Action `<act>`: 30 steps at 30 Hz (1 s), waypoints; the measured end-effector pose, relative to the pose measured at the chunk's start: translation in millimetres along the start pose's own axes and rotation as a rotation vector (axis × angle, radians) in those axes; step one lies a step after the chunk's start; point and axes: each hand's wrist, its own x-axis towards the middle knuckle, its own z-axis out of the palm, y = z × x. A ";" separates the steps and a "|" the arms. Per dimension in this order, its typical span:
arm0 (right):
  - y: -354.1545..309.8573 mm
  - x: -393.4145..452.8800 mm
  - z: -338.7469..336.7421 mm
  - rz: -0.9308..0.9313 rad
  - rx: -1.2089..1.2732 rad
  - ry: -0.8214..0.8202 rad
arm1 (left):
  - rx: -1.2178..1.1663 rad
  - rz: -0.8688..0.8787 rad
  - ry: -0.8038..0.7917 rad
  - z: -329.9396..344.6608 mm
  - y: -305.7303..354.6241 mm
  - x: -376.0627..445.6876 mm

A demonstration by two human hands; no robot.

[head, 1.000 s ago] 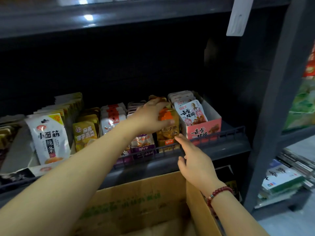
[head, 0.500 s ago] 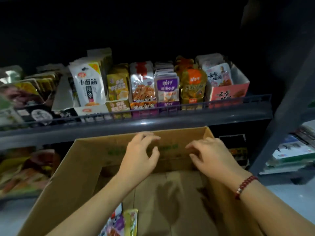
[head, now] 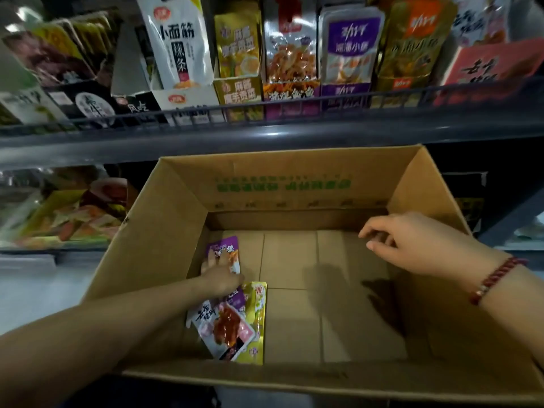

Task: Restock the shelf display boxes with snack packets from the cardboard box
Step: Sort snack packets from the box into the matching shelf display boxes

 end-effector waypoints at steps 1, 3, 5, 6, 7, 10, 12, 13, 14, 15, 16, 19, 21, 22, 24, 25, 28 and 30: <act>0.6 1.3 1.2 0.006 0.006 -0.017 | 0.029 0.000 -0.038 5.5 -2.5 2.5; 0.0 3.1 2.9 0.013 0.022 -0.047 | 0.103 0.044 -0.100 18.2 -7.4 9.9; -0.7 4.3 2.7 0.011 0.041 -0.061 | 0.118 0.120 -0.139 22.4 -5.8 13.3; -0.8 4.5 2.5 0.011 0.047 -0.066 | 0.116 0.169 -0.148 19.9 -4.3 14.4; -0.4 4.7 2.2 0.011 0.050 -0.070 | 0.118 0.218 -0.165 14.4 -3.5 14.4; 1.1 5.0 2.7 0.015 0.055 -0.076 | 0.234 0.357 -0.217 -7.7 -9.5 18.6; 1.3 4.6 3.9 0.012 0.058 -0.081 | 0.390 0.383 -0.178 -12.5 -16.1 24.0; 1.2 4.2 4.1 0.010 0.059 -0.085 | 0.425 0.371 -0.170 -10.8 -16.6 25.4; 1.1 4.1 4.1 0.007 0.059 -0.086 | 0.428 0.360 -0.173 -7.4 -16.6 27.3; 1.3 4.1 4.2 0.003 0.056 -0.083 | 0.419 0.365 -0.172 -3.6 -16.5 28.8; 1.6 4.2 3.9 -0.001 0.053 -0.079 | 0.414 0.386 -0.155 -0.8 -15.2 29.3; 1.9 4.5 2.6 -0.002 0.046 -0.079 | 0.348 0.455 -0.066 -1.5 -14.3 30.1; 2.0 4.9 2.8 -0.006 0.047 -0.080 | 0.289 0.467 -0.017 -4.6 -15.2 29.8; 2.3 5.0 2.9 -0.005 0.048 -0.079 | 0.300 0.478 0.012 -6.3 -15.2 30.3; 2.6 5.3 3.7 -0.001 0.055 -0.081 | 0.340 0.519 0.073 -9.7 -14.8 34.8; 2.8 5.4 4.1 0.000 0.058 -0.079 | 0.336 0.542 0.079 -10.9 -13.9 37.2; 3.9 5.4 4.8 -0.004 0.062 -0.078 | 0.255 0.511 -0.033 -11.0 -10.2 43.9; 4.6 5.3 4.4 -0.010 0.061 -0.073 | 0.222 0.441 -0.126 -11.9 -7.3 45.1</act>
